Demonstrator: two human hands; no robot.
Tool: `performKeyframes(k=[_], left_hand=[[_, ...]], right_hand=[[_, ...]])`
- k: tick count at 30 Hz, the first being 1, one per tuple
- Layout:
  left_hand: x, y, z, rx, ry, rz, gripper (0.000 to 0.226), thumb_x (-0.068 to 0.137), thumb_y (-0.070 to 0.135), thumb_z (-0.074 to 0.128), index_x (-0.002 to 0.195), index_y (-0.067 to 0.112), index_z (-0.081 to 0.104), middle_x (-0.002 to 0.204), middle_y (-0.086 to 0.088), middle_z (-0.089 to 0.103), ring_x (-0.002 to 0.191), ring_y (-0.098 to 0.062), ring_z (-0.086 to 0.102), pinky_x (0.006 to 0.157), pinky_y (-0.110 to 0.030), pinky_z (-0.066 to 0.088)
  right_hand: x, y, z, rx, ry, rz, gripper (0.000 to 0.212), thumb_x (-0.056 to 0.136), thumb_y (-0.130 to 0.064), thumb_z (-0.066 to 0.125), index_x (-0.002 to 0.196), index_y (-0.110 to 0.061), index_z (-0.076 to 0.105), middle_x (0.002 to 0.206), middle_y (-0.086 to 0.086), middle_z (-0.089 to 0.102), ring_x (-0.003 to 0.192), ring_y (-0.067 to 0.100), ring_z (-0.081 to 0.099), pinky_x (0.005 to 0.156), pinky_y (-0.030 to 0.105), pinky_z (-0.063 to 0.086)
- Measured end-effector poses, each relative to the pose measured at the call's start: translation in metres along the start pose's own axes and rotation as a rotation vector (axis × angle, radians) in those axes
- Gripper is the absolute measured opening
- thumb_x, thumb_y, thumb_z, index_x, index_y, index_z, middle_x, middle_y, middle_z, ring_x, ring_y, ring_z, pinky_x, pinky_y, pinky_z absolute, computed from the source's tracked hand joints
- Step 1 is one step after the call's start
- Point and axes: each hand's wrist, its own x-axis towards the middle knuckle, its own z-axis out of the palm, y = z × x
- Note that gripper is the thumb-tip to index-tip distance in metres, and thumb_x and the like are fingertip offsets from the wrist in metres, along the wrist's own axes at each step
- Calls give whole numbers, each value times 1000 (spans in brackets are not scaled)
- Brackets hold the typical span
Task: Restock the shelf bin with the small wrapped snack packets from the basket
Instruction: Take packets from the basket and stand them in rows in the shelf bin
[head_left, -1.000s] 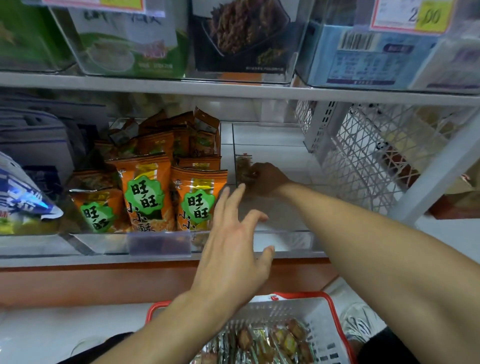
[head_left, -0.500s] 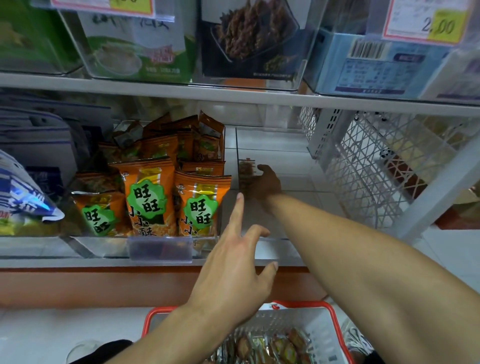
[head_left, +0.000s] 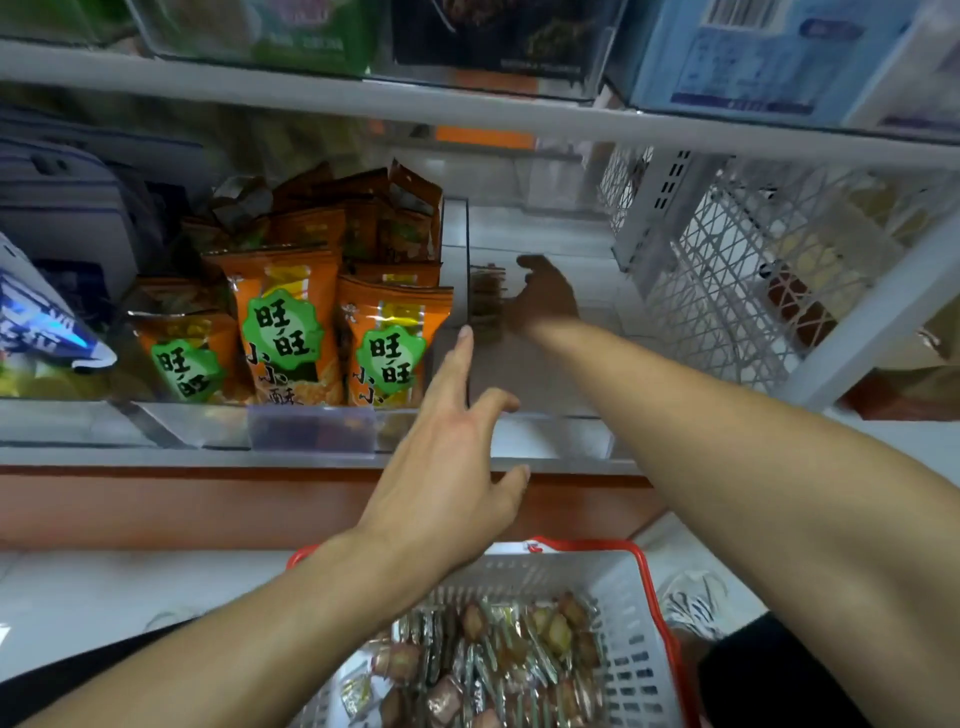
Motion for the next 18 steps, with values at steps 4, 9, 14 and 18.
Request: performKeyframes(k=[4,9,14,18], left_hand=[[-4,4,-22,74,144,100,26,82,31,79,102,26,63,145,-3,46,138,-17,37,104,-27,36],[-12,-6,-33,10,36,19,24,82,35,75,75,30,53,78,13,58,78,-11,55,66,-33,42],[-32,-32,8,336,-653,-195,20,83,40,74,83,26,60,92,5,70,85,-19,65,67,-30,46],[-57,-66,68,320,-979,-262,38,87,35,72,121,25,59,123,0,64,108,-23,61,81,-29,48]], right_hand=[[-72,-21,-21,322,334,-416,30,83,3,61,101,-21,65,99,-5,68,92,9,64,78,17,49],[-169,22,-1,447,506,-798,22,74,14,55,72,-8,60,75,6,60,70,21,57,64,27,46],[-229,132,68,176,69,-442,19,79,8,54,75,-10,59,79,0,57,72,17,53,62,33,44],[-260,238,105,-480,-625,13,47,86,-10,59,130,-26,53,135,0,50,124,23,51,97,34,46]])
